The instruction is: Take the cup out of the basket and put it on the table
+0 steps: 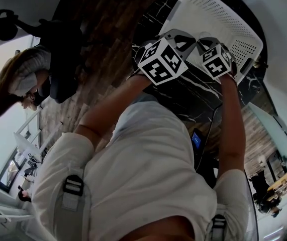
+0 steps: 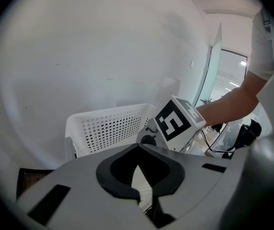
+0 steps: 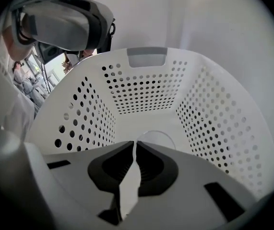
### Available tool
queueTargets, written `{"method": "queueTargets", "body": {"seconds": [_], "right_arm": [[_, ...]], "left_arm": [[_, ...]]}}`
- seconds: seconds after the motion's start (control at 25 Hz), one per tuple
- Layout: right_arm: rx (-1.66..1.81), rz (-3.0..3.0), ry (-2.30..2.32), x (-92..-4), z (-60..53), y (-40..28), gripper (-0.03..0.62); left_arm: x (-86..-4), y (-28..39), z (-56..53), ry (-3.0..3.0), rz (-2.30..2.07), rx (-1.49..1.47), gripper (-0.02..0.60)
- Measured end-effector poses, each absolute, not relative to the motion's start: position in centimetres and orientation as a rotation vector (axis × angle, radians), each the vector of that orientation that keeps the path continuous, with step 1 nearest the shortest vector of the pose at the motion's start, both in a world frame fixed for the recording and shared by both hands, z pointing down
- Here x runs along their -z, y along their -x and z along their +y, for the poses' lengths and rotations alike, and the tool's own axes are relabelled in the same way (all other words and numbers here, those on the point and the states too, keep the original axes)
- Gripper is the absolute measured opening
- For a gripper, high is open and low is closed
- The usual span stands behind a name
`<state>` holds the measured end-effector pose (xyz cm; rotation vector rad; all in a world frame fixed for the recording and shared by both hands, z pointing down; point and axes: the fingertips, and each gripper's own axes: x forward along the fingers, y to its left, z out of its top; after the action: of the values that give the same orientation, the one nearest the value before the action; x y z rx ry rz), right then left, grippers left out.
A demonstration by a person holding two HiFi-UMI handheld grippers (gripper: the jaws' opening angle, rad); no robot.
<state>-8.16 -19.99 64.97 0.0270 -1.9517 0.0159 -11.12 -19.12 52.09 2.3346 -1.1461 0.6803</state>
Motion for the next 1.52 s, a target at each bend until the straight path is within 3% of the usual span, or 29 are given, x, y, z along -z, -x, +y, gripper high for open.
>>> {"method": "queueTargets", "body": {"seconds": [1.04,1.52], "right_arm": [[0.188,-2.204,-0.332,-45.9,-16.9,4.6,0.025],[0.145,-2.209,-0.482,-43.6,-15.2,-0.1,0.025]], "left_arm": [[-43.7,7.3,-14.0,-2.498,-1.209,-0.692,0.006],[-42.0,3.1,-12.7,-2.575,-1.130,-0.716,0.006]]}}
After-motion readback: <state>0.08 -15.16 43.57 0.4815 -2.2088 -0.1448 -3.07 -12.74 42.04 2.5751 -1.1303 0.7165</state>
